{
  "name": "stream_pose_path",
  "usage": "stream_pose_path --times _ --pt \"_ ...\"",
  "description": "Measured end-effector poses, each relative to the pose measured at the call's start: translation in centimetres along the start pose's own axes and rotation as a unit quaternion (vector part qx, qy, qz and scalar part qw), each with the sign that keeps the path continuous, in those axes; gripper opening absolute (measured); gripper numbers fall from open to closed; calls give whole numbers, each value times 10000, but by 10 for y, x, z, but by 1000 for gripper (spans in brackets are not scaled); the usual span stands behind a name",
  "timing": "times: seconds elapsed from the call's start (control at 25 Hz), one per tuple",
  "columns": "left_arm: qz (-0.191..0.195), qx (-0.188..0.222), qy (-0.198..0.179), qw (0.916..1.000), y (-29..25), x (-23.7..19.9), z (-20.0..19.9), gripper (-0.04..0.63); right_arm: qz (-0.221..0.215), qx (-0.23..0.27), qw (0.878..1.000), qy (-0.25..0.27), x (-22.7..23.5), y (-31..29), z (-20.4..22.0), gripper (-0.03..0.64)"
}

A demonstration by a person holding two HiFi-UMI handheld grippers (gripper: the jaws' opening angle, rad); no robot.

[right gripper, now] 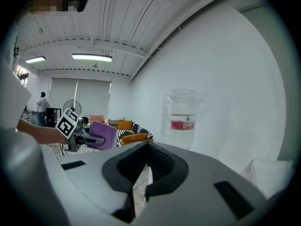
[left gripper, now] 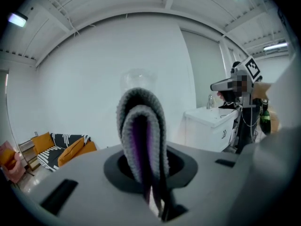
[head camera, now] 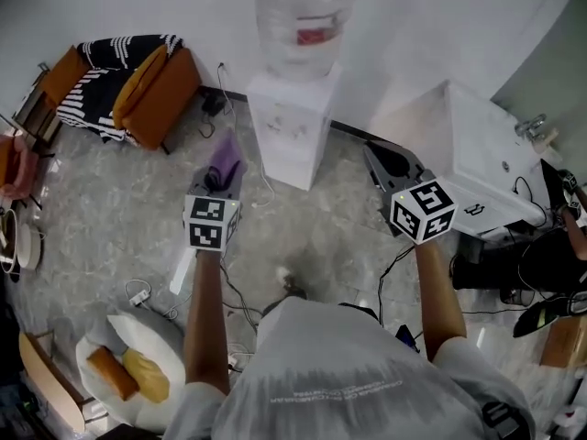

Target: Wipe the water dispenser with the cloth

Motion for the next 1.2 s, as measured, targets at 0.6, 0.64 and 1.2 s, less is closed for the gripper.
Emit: stream_pose_path --times 0.6,0.64,1.2 --pt "316 -139 164 9993 2 -9 23 60 422 -468 9980 95 -21 -2 25 14" --pt "360 -146 140 9991 -2 -10 23 60 471 -501 9976 83 -21 -3 27 14" --pt "954 -296 224 9947 -176 -125 45 60 1776 -689 9802 -541 18 -121 43 14"
Point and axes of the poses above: the fingertips, and each gripper's own axes: y backward along the fingers, x to its right, z out of its underside, the point moved 2 cm from there along y, backward along the fingers
